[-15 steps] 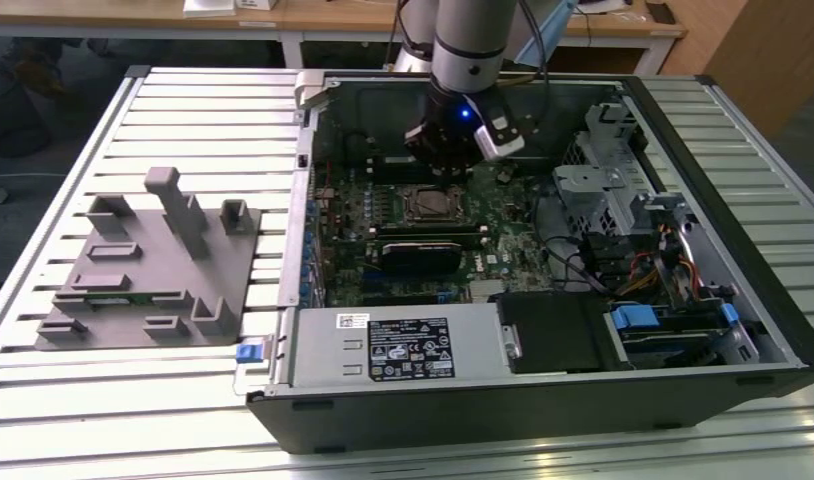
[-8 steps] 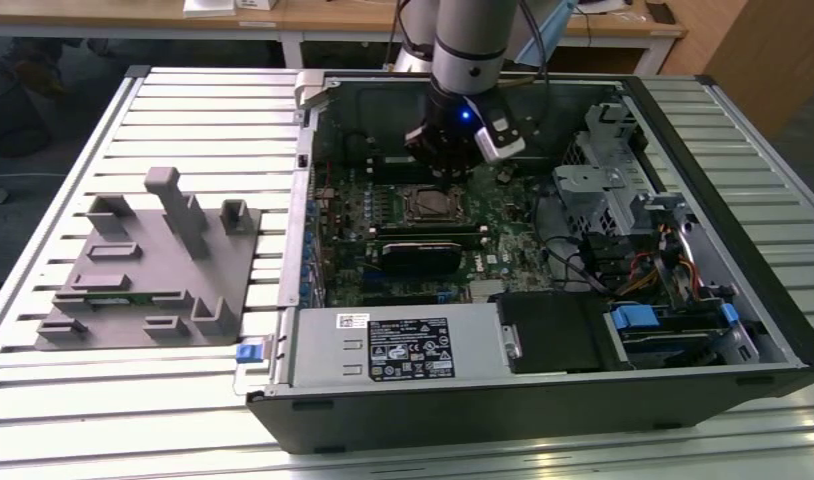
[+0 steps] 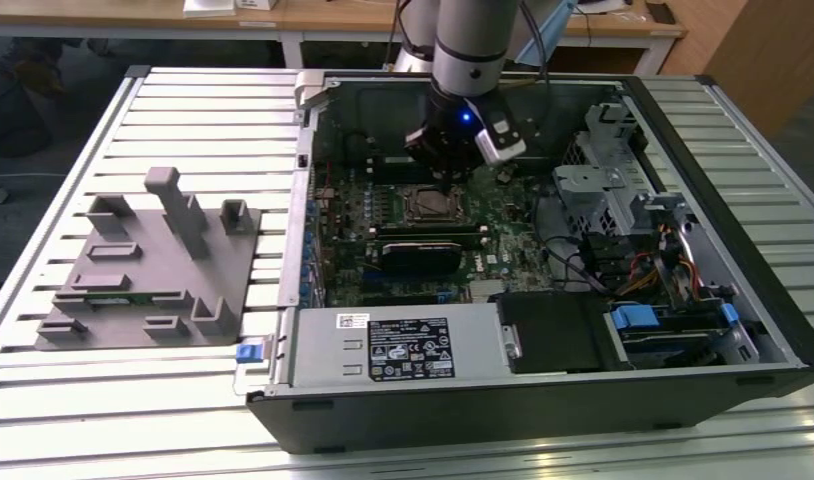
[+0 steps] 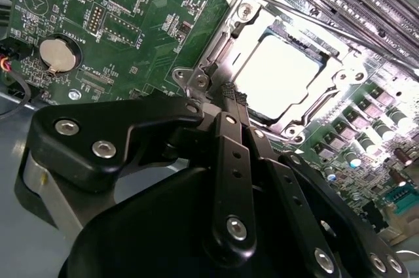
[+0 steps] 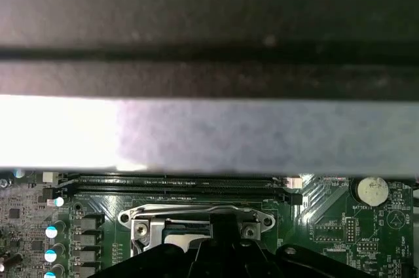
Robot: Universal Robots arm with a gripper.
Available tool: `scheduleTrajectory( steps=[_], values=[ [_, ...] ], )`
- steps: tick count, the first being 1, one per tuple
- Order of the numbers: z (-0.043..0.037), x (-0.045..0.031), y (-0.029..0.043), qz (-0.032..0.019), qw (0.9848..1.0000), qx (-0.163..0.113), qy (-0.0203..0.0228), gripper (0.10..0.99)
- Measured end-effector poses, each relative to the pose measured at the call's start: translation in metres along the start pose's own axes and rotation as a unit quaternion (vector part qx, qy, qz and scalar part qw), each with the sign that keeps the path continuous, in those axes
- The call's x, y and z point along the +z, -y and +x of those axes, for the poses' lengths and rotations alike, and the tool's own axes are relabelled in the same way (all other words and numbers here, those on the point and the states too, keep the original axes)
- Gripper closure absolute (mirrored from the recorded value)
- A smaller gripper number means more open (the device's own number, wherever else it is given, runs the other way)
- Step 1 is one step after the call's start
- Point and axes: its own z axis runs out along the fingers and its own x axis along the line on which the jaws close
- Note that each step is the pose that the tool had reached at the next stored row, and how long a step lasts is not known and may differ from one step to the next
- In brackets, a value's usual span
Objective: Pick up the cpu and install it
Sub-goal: 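Install the second cpu locking lever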
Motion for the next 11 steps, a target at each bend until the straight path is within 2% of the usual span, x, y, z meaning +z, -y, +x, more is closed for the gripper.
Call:
scheduleTrajectory(
  steps=[5,11],
  values=[
    [0.0000,-0.0010,0.0008,0.0001,1.0000,0.000,0.0000,0.980],
    [0.0001,-0.0168,0.0001,0.0000,1.0000,0.000,0.0000,0.980]
  ],
)
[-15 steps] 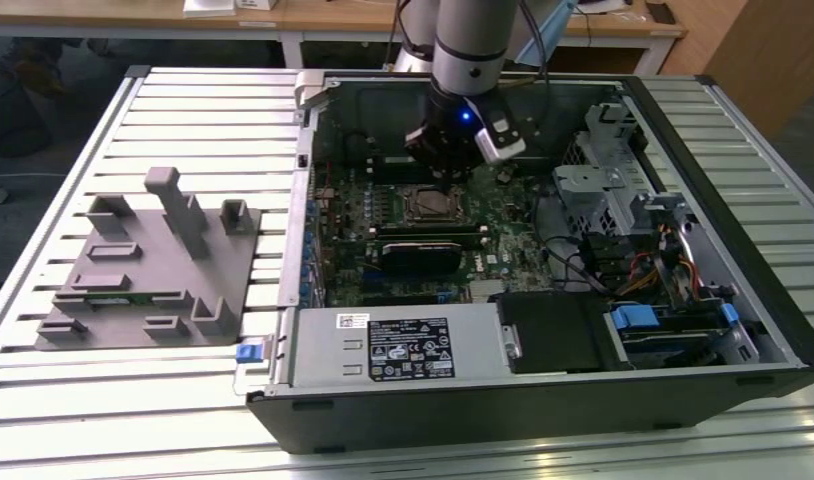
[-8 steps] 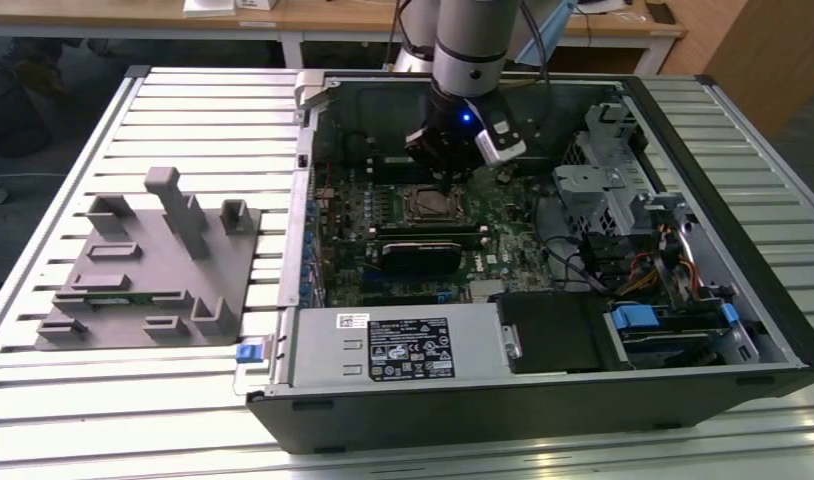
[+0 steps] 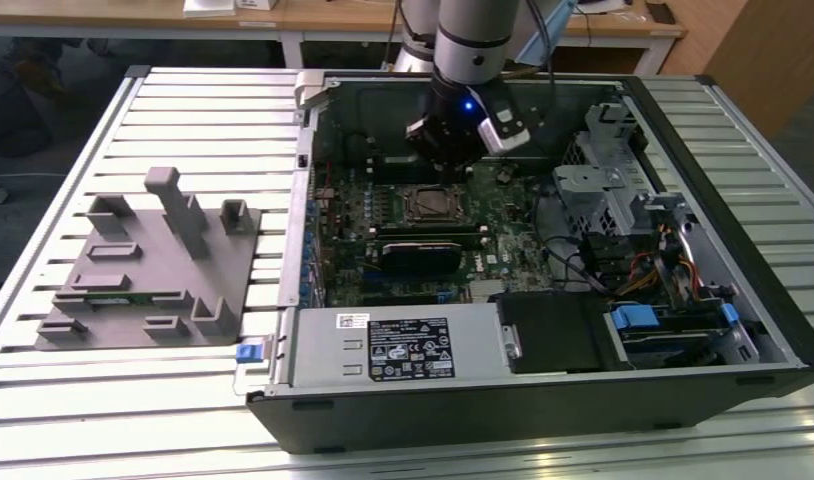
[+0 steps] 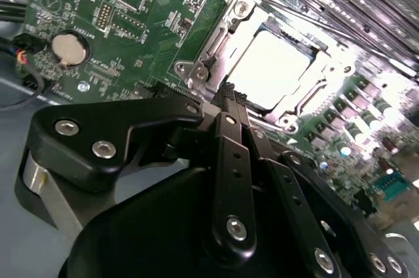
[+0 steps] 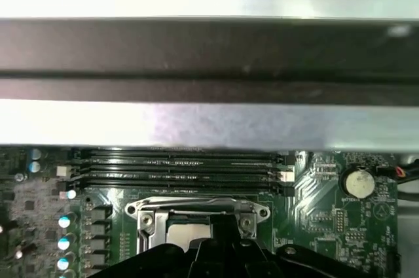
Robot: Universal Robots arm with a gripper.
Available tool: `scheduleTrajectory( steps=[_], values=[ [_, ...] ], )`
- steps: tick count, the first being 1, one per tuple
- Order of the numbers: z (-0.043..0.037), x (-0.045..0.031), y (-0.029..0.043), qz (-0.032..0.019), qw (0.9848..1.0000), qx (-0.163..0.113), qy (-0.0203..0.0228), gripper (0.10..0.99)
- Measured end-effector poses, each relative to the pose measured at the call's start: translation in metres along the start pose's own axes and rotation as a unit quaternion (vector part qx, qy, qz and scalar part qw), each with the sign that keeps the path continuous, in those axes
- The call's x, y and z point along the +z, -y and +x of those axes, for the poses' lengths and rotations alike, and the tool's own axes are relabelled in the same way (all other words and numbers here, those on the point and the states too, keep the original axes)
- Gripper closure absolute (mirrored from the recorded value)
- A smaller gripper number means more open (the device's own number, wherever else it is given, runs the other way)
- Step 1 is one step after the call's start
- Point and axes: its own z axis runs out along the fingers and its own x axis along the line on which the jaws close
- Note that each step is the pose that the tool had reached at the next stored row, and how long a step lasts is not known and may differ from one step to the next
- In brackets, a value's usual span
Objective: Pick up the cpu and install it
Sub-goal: 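Install the second cpu locking lever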
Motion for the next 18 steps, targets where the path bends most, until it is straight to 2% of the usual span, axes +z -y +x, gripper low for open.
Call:
scheduleTrajectory(
  steps=[6,18],
  values=[
    [0.0000,-0.0006,0.0026,-0.0001,1.0000,0.000,0.0000,0.980],
    [-0.0001,-0.0019,0.0196,0.0000,1.0000,0.000,0.0000,0.980]
  ],
)
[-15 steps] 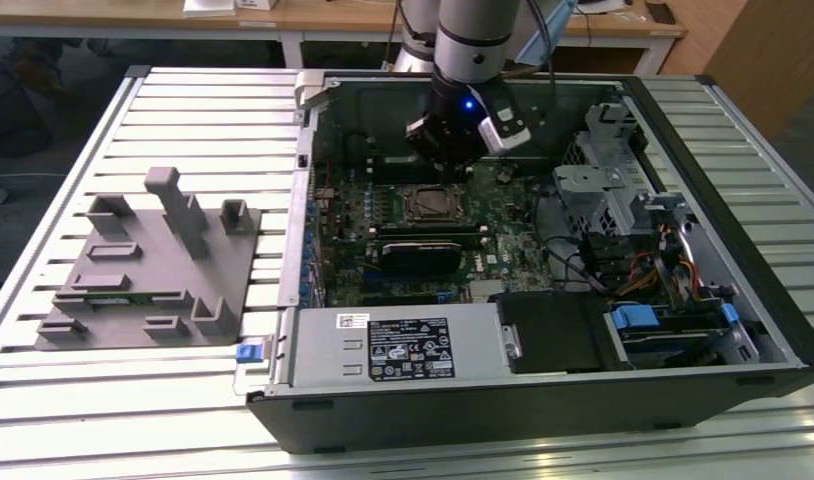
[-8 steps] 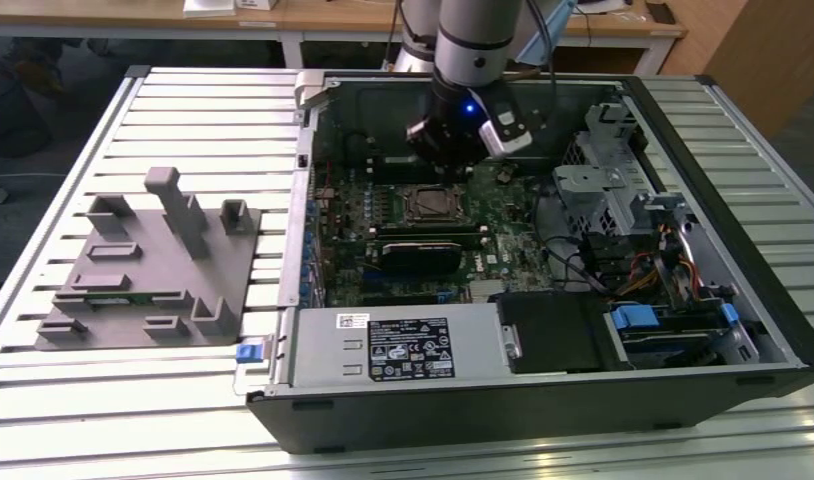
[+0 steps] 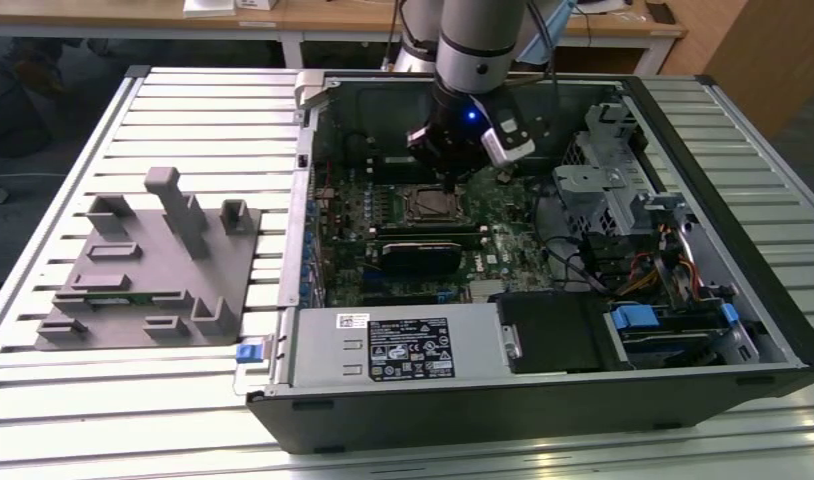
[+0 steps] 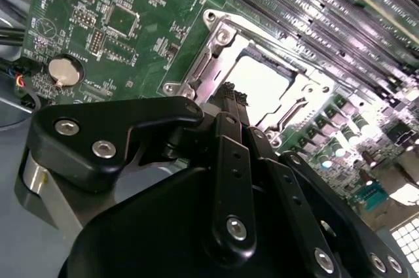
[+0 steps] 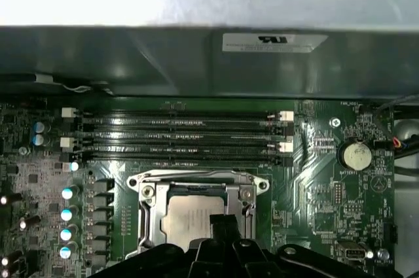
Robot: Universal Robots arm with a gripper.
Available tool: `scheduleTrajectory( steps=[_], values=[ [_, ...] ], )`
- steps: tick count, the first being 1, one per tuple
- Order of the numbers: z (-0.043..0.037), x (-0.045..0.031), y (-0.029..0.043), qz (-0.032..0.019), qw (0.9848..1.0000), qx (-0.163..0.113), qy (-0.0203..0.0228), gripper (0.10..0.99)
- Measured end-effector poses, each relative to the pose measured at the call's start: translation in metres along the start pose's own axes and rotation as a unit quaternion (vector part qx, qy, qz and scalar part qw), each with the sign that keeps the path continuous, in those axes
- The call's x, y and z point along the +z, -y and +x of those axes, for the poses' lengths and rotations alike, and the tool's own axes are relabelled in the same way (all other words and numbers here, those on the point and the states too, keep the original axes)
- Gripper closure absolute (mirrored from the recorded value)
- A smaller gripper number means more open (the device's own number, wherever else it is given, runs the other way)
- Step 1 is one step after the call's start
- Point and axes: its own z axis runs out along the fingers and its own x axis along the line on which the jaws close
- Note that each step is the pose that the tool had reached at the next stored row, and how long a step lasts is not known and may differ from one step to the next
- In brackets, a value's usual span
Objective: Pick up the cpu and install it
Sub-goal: 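Install the second cpu locking lever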
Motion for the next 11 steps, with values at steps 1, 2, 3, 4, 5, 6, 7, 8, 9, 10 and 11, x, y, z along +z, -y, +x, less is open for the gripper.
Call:
scheduleTrajectory(
  steps=[1,2,3,4,5,6,7,8,9,10,11],
  values=[
    [0.0000,-0.0011,0.0003,0.0000,1.0000,0.000,0.0000,0.980],
    [0.0001,-0.0027,0.0004,0.0000,1.0000,0.000,0.0000,0.980],
    [0.0001,-0.0047,0.0004,0.0000,1.0000,0.000,0.0000,0.980],
    [0.0001,-0.0068,0.0003,-0.0001,1.0000,0.000,0.0000,0.980],
    [0.0001,-0.0081,0.0004,-0.0001,1.0000,0.000,0.0000,0.980],
    [0.0000,-0.0087,0.0007,-0.0001,1.0000,0.000,0.0000,0.980],
    [0.0000,-0.0087,0.0012,-0.0001,1.0000,0.000,0.0000,0.980],
    [0.0001,-0.0088,0.0017,-0.0001,1.0000,0.000,0.0000,0.980],
    [0.0001,-0.0088,0.0023,0.0000,1.0000,0.000,0.0000,0.980],
    [0.0000,-0.0088,0.0030,0.0001,1.0000,0.000,0.0001,0.980],
    [0.0001,-0.0089,0.0040,0.0002,1.0000,0.000,0.0000,0.980]
  ],
)
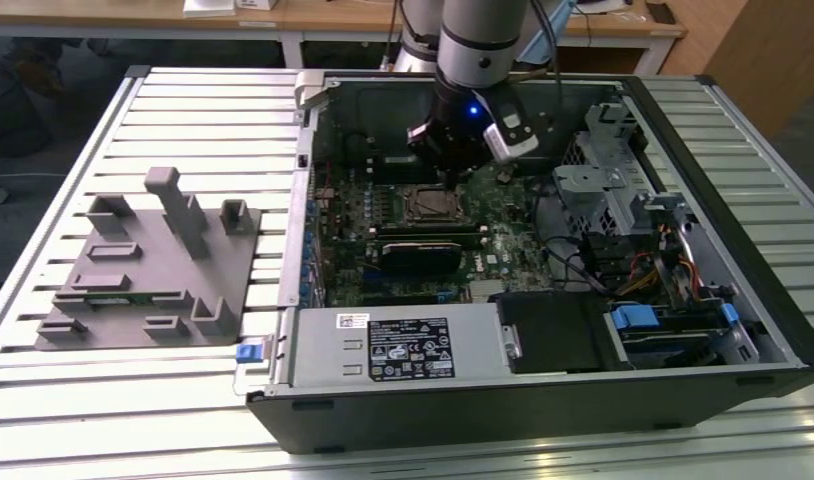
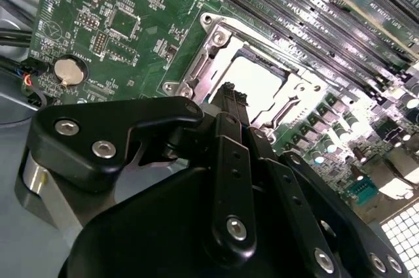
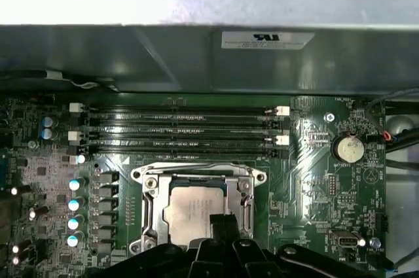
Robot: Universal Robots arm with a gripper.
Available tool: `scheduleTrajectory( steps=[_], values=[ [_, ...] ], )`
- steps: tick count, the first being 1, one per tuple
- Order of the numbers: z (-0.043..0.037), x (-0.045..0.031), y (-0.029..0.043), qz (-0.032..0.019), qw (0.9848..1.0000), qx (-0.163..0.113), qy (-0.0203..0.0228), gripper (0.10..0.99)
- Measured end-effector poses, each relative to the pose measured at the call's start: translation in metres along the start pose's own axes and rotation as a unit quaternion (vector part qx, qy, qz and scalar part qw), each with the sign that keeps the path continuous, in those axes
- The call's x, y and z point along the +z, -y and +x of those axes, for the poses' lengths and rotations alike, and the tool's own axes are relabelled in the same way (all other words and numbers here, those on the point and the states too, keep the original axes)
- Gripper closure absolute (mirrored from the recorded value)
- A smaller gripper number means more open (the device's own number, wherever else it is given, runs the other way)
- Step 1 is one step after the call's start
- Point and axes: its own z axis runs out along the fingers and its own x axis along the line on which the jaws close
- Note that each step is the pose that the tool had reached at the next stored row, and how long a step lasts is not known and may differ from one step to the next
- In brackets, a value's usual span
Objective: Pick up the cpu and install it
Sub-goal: 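Install the second cpu locking lever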
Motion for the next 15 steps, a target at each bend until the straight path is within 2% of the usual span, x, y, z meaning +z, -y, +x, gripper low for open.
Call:
scheduleTrajectory(
  steps=[9,12,15],
  values=[
    [-0.0001,-0.0009,0.0176,0.0001,1.0000,0.000,0.0000,0.980],
    [-0.0001,-0.0010,0.0192,0.0001,1.0000,0.001,-0.0003,0.980],
    [-0.0001,-0.0020,0.0201,0.0000,1.0000,0.007,-0.0026,0.980]
  ],
)
